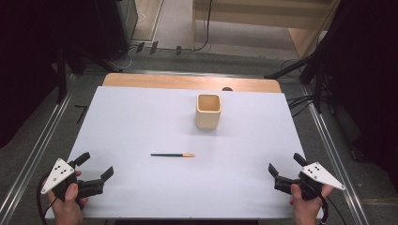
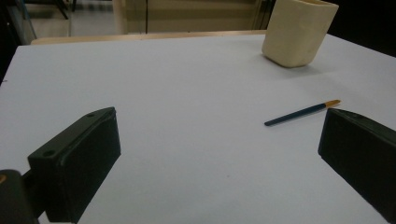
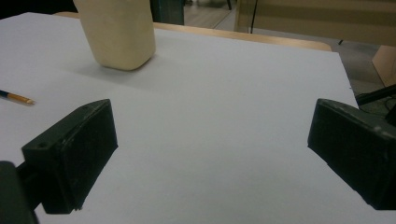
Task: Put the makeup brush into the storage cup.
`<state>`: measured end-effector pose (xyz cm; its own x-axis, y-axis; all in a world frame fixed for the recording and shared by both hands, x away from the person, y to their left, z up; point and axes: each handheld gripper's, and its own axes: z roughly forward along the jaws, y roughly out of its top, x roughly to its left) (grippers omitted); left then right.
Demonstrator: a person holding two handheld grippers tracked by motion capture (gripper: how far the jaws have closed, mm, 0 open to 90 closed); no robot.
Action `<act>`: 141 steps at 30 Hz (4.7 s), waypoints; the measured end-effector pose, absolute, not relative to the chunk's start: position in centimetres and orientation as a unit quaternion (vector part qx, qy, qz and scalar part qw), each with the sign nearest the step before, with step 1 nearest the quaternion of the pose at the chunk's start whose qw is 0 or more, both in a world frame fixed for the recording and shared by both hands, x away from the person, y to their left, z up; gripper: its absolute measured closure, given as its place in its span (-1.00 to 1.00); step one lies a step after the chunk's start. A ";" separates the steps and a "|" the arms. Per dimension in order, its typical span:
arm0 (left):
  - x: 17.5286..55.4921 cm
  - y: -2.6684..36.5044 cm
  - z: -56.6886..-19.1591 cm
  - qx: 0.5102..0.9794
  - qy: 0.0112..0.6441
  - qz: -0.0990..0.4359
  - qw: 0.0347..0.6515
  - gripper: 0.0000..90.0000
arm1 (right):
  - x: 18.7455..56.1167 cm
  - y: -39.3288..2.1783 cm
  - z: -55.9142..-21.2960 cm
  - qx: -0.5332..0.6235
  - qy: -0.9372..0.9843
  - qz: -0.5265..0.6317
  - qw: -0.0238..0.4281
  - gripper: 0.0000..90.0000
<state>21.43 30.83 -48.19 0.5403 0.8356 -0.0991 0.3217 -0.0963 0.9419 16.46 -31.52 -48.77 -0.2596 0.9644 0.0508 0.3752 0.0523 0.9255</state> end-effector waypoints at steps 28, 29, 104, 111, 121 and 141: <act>23.7 26.3 -46.2 0.735 0.365 0.209 0.531 -0.99 | 16.7 -30.9 -48.4 0.505 0.662 0.452 0.319 -0.86; 23.8 26.1 -46.2 0.737 0.363 0.207 0.531 -0.99 | 16.7 -30.9 -48.5 0.505 0.662 0.452 0.319 -0.86; 31.5 12.1 -45.6 0.912 0.205 0.067 0.349 -1.00 | 17.2 -29.9 -49.0 0.497 0.684 0.441 0.302 -0.85; 32.0 11.3 -45.4 0.928 0.197 0.051 0.312 -0.93 | 17.1 -29.8 -49.0 0.495 0.686 0.439 0.302 -0.85; 32.8 10.6 -45.4 0.943 0.195 0.017 0.269 -0.92 | 17.2 -29.7 -49.0 0.495 0.689 0.437 0.300 -0.85; 33.5 9.5 -46.4 0.954 0.206 0.038 0.216 -0.06 | 17.3 -29.6 -49.2 0.497 0.693 0.429 0.297 -0.85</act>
<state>33.53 9.53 -46.42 0.9126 0.4085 -0.0159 0.3756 -0.8224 0.4273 17.34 -29.56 -49.20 -0.3285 0.9444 0.0145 0.4338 0.1373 0.8905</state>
